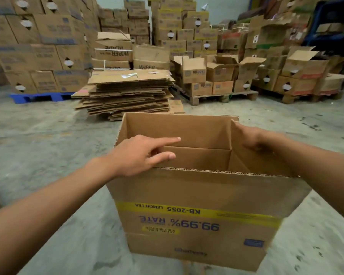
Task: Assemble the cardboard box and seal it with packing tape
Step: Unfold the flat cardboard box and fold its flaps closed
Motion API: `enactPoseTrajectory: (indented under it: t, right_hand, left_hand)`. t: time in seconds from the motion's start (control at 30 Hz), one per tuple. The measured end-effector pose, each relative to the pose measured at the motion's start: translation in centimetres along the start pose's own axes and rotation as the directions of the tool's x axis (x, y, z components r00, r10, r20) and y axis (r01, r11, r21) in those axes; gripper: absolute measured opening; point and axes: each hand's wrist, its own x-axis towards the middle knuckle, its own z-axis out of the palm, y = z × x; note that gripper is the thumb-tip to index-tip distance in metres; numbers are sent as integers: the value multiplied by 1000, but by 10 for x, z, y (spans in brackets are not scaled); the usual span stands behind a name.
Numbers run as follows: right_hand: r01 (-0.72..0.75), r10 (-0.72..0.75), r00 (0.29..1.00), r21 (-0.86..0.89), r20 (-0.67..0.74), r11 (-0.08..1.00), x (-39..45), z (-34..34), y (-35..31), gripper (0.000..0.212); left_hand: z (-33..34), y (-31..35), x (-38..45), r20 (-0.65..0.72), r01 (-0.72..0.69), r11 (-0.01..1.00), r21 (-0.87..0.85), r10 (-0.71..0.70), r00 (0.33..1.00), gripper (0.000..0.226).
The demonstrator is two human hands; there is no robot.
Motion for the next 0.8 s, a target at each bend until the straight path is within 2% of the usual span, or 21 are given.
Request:
enactPoseTrajectory:
  t: [0.03,0.1,0.17,0.23,0.3,0.37,0.43,0.5,0.6,0.67,0.8]
  right_hand:
    - [-20,20,999,-18,-28,1000,-2,-3,12,91]
    - [-74,68,995,-77,-79,994,-7,-2,41,92]
    - [-127,116,989,-116,-95,985,-13,1,70,93]
    - [-181,170,980,-116,-101,977,-22,-3,97,92]
    - [-238,225,967,-113,-115,965,-32,-9,122,89]
    - [-288,274,953,-103,-132,952,-41,-15,139,83]
    - [-307,297,946,-68,-130,949,-44,-20,150,79]
    - [-314,309,941,-18,-138,949,-43,-28,156,74]
    - [-344,346,926,40,-150,938,-45,-44,153,66]
    - [-338,342,931,57,-131,940,-47,-51,151,58]
    - [-304,312,941,84,-129,949,-36,-49,137,51]
  left_hand:
    - [4,-5,13,-7,64,998,-13,-64,998,67]
    - [18,-21,42,-61,239,964,114,-233,970,73]
    - [34,-33,67,-62,478,858,189,-475,878,84]
    - [49,-34,93,50,639,769,14,-639,767,96]
    - [57,-19,115,262,665,699,-265,-611,747,88]
    - [60,-3,127,350,640,661,-391,-537,768,66]
    - [58,5,133,330,617,706,-349,-523,786,57]
    - [51,8,132,303,610,734,-299,-533,790,59]
    - [36,10,120,331,620,733,-281,-532,779,65]
    - [28,12,111,386,642,704,-303,-525,759,65]
    - [21,6,97,451,722,575,-385,-565,691,55]
